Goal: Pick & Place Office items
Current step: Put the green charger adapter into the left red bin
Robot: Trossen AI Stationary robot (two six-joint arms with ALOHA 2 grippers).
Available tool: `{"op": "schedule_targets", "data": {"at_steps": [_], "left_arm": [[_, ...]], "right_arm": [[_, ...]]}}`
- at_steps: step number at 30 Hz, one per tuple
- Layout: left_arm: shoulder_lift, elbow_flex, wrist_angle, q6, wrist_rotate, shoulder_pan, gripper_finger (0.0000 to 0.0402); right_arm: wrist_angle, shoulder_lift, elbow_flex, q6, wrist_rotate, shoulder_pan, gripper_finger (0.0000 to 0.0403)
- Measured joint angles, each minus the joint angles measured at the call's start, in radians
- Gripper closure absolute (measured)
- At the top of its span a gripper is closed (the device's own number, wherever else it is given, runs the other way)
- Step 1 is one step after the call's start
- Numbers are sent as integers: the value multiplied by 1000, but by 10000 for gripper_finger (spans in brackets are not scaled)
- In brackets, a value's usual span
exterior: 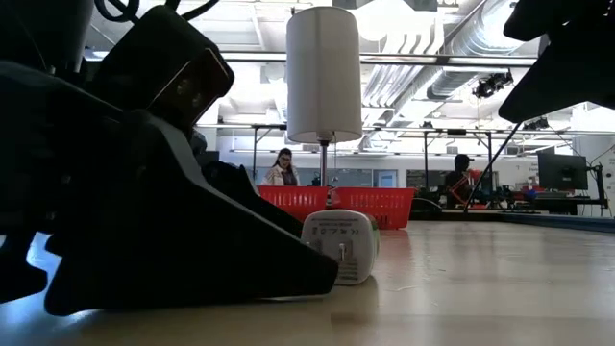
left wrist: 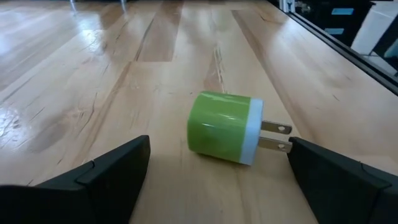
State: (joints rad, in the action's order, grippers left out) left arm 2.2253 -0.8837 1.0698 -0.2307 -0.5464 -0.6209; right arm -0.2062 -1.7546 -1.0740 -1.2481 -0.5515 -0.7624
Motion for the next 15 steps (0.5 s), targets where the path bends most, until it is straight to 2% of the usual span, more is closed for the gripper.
{"op": "schedule_targets", "data": {"at_steps": [12,15], "left_arm": [[0,-13,13,109,4,10,32],[0,-14,13,111,48,25,32]], "right_arm": [[0,0,0,15,3,10,174],[0,0,0,15,3,12,174]]}}
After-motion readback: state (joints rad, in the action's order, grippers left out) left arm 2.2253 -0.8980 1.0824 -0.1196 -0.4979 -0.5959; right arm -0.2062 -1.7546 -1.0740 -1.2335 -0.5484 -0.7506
